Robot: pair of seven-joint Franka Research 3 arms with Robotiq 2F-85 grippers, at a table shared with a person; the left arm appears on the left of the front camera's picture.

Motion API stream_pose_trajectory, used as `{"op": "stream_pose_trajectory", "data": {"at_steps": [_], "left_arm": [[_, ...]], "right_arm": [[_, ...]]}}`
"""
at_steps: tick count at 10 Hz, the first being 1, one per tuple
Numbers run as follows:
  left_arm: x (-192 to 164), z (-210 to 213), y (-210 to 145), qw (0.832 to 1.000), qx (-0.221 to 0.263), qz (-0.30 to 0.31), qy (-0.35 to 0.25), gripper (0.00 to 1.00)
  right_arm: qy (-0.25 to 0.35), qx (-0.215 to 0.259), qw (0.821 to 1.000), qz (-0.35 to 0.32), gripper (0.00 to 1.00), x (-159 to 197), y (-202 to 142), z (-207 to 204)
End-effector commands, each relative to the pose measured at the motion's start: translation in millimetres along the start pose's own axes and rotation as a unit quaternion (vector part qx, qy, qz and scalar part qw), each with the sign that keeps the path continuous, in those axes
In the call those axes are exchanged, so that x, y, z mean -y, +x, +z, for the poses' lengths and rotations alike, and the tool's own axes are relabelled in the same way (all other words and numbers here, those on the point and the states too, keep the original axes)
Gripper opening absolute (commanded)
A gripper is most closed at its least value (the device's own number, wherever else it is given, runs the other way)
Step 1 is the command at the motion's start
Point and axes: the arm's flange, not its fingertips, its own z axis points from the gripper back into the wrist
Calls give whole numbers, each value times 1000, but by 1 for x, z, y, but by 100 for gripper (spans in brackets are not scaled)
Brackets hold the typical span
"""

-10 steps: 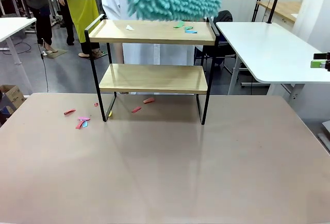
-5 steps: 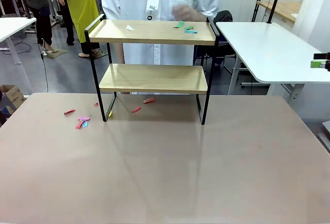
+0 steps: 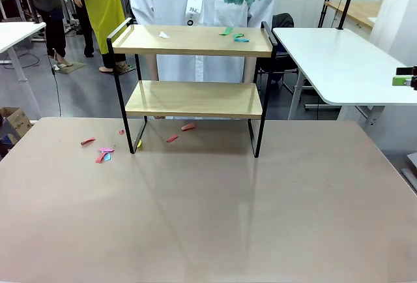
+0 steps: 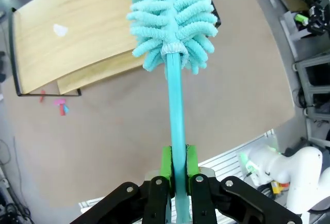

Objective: Clean the shelf.
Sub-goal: Clean the specific section of the Shelf indicated by the human with the Duster.

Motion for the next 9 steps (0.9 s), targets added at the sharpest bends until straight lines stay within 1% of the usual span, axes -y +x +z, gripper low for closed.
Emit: {"op": "stream_pose_trajectory", "data": {"at_steps": [1,3,5,6,8,9], "left_arm": [[28,-22,-15,999,31,36,15,13],[46,-37,-22,995,65,72,25,13],[56,-59,-29,989,91,114,32,13],[60,-73,-33,987,94,128,30,13],[67,-99,-36,987,90,131,6,13],[72,-108,-38,988,87,131,6,13]], "right_arm": [[-1,-3,1000,3,100,-1,2,0],[-1,-3,1000,3,100,-1,2,0],[-1,-3,1000,3,100,-1,2,0],[-1,-3,1000,3,100,-1,2,0],[-1,-3,1000,3,100,-1,2,0],[-1,-3,1000,3,100,-1,2,0]]}}
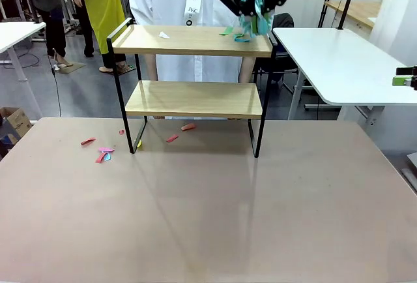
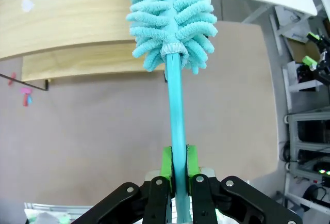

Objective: Clean the shelf.
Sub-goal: Clean the specific section of the Shelf indicated by the human with the Duster.

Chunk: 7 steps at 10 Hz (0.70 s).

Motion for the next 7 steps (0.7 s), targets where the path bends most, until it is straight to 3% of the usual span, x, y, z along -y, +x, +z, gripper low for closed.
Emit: {"op": "stream_pose_trajectory", "data": {"at_steps": [1,4,7], "left_arm": [[-1,-15,-12,1000,13,2,2,13],[-2,-43,-20,1000,-8,-7,25,13],[-25,-33,-2,999,-8,12,38,13]], "right_arm": [[-1,-3,1000,3,100,-1,2,0],[-1,-3,1000,3,100,-1,2,0],[-1,-3,1000,3,100,-1,2,0]]}}
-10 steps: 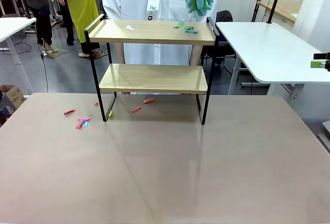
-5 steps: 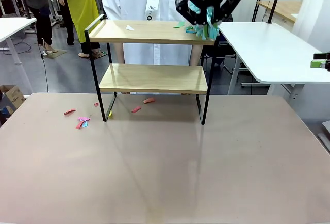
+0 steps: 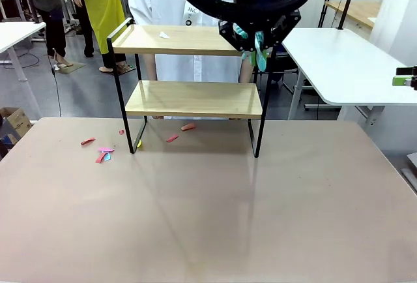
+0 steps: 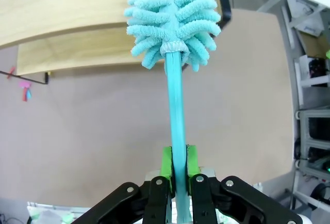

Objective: Clean the shelf.
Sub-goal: Clean the specific section of the Shelf indicated by the human with the Duster.

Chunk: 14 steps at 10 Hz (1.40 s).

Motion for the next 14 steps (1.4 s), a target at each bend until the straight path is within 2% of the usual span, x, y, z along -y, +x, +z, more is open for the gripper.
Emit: {"op": "stream_pose_trajectory", "data": {"at_steps": [1,4,9,11,12,14], "left_arm": [[-27,14,10,1000,3,17,18,13],[-62,13,28,997,-41,3,65,13],[-143,26,41,987,-55,28,151,13],[-170,24,36,976,-60,19,209,13],[-184,26,32,966,-49,21,252,13],[-200,53,22,941,26,50,334,13]], "right_arm": [[-1,-3,1000,3,100,-1,2,-1],[-1,-3,1000,3,100,-1,2,-1],[-1,-3,1000,3,100,-1,2,-1],[-1,-3,1000,3,100,-1,2,-1],[-1,-3,1000,3,100,-1,2,-1],[-1,-3,1000,3,100,-1,2,-1]]}}
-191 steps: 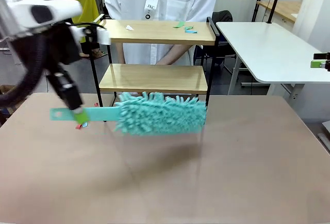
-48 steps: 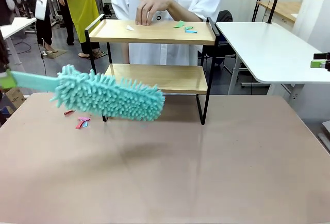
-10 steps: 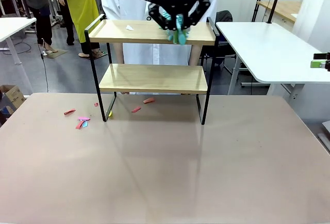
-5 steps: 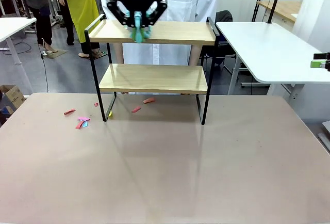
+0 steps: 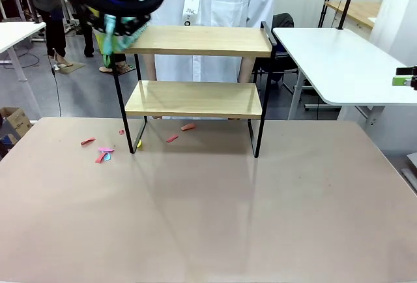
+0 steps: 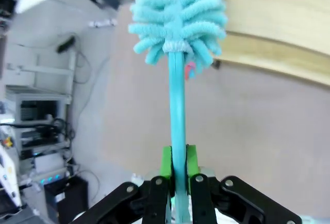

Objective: Clean the shelf.
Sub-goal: Clean the specific section of the Shelf indicated by the human with the Duster.

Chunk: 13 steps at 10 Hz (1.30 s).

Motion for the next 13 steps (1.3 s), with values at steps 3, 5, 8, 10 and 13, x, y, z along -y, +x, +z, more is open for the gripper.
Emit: {"op": "stream_pose_trajectory", "data": {"at_steps": [3,5,8,10,13], "left_arm": [[-37,46,-31,994,102,36,-26,13],[-26,30,-14,997,57,32,30,13],[-26,34,-16,997,65,34,25,13],[-45,34,-20,987,145,-25,-64,13],[-101,18,-28,936,213,-154,-234,13]], "right_arm": [[-1,-3,1000,3,100,-1,2,0],[-1,-3,1000,3,100,-1,2,0],[-1,-3,1000,3,100,-1,2,0],[-1,-3,1000,3,100,-1,2,0],[-1,-3,1000,3,100,-1,2,0]]}}
